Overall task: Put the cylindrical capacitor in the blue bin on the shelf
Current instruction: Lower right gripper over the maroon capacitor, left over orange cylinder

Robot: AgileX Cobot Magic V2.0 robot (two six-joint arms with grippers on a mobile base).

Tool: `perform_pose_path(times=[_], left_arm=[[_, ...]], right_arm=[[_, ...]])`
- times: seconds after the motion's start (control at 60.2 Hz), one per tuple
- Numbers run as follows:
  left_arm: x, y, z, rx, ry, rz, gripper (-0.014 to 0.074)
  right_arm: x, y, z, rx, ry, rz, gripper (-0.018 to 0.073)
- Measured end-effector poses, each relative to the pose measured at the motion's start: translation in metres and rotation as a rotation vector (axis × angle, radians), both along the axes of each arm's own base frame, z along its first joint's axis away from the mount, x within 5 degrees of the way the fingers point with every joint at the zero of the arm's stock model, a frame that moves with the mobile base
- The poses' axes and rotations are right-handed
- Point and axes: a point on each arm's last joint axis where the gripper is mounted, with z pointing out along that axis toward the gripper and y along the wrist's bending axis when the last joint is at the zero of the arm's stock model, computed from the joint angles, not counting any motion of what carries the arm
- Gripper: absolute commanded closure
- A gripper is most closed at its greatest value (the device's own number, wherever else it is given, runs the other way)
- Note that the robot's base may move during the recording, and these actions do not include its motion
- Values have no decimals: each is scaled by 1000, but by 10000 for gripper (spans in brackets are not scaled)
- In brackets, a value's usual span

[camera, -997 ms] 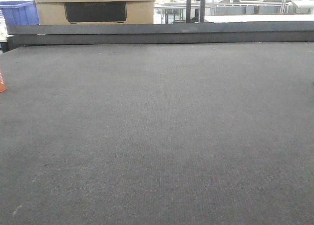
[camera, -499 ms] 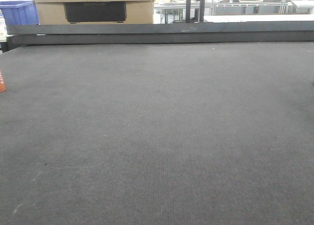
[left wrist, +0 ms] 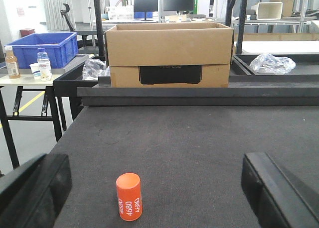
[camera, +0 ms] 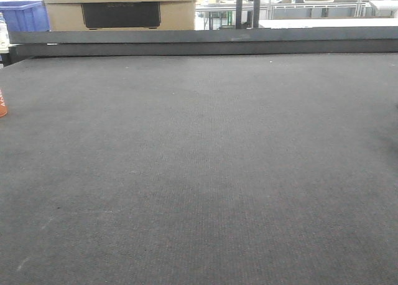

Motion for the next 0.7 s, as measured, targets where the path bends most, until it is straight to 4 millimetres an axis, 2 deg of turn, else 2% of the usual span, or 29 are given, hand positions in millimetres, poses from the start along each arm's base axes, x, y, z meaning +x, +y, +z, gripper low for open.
perform_pose_path(times=[0.382, 0.548, 0.698], left_arm=[[0, 0, 0, 0, 0, 0, -6], [0, 0, 0, 0, 0, 0, -6], [0, 0, 0, 1, 0, 0, -6]], right_arm=[[45, -31, -37, -35, -199, -184, -10], [69, -42, -63, -34, -148, -239, -10], [99, -45, -74, -49, -131, -215, -10]])
